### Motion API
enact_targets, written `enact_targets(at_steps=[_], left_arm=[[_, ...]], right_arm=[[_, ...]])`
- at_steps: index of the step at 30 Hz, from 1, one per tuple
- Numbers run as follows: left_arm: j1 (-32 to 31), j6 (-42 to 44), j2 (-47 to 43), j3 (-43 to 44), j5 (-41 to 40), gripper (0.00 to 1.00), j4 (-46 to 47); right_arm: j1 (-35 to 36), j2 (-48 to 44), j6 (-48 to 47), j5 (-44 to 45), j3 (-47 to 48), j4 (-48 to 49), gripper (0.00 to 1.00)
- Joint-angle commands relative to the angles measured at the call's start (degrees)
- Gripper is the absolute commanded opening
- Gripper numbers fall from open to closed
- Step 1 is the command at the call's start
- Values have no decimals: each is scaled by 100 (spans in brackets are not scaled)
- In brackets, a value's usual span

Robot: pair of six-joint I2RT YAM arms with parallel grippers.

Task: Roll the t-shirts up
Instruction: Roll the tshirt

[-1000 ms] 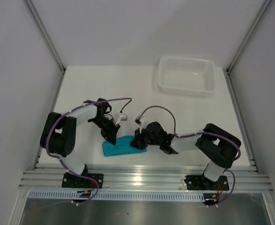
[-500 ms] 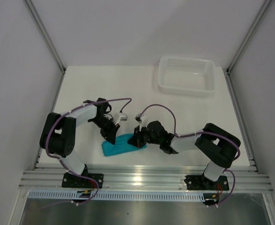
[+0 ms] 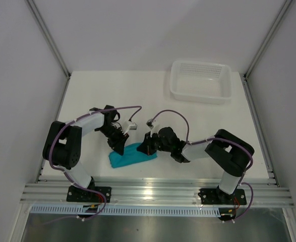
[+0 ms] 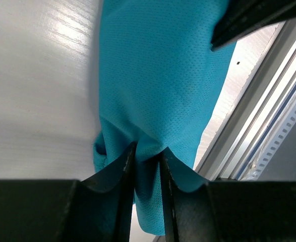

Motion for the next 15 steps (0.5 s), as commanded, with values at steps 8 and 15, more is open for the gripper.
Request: enact_targets(at_steps=[8, 15], left_arm=[[54, 141, -150, 97, -198, 28, 54], [54, 167, -141, 79, -224, 28, 63]], right_arm=[[-171, 362, 441, -123, 278, 743, 1], [-127, 397, 406, -273, 533, 787, 0]])
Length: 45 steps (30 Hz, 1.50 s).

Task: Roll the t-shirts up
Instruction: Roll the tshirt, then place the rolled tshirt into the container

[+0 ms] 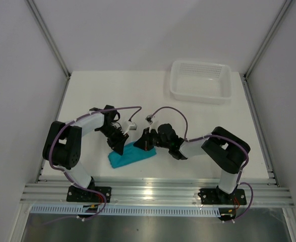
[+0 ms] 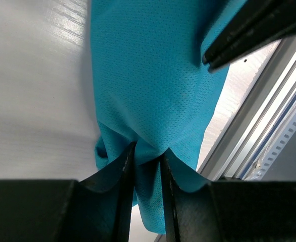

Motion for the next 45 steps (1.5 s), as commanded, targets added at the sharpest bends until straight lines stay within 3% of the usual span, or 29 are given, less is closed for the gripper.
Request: enact_targets(at_steps=[1, 14, 19, 24, 28, 31, 35, 38, 45], left_arm=[[54, 165, -126, 79, -85, 28, 34], [46, 200, -179, 132, -128, 33, 17], [2, 218, -433, 35, -348, 48, 96], [2, 113, -1092, 88, -498, 62, 140], [2, -80, -1724, 193, -550, 63, 140], [2, -318, -2383, 167, -498, 59, 298], [-489, -599, -3070, -235, -611, 42, 526], [-842, -547, -3036, -649, -761, 35, 693], [-589, -511, -2341, -809, -1077, 27, 1133]], right_arm=[[26, 80, 4, -100, 245, 435, 0], [-114, 493, 372, 276, 236, 594, 1], [-176, 467, 943, 734, 219, 322, 0], [-220, 484, 1129, 1050, 710, -838, 0], [-255, 511, 1094, 1024, 965, -1436, 1], [-281, 537, 1164, 910, 914, -1376, 1], [-237, 704, 1418, 822, 799, -981, 0], [-176, 809, 1673, 770, 746, -603, 0], [-62, 767, 1928, 1041, 580, -365, 0]])
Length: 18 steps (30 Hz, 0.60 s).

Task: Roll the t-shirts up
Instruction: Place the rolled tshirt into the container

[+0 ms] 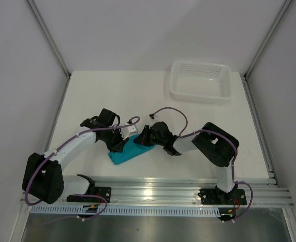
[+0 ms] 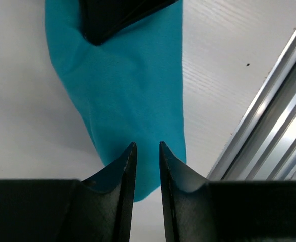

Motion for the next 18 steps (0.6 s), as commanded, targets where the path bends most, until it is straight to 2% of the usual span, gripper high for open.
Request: enact_targets(at_steps=[1, 5, 18], left_arm=[[287, -114, 194, 68, -127, 27, 401], [665, -62, 545, 95, -12, 26, 392], [701, 123, 1539, -143, -266, 27, 444]], right_arm=[[83, -108, 276, 294, -212, 245, 0], [144, -310, 346, 505, -379, 245, 0], [241, -556, 461, 831, -748, 771, 1]])
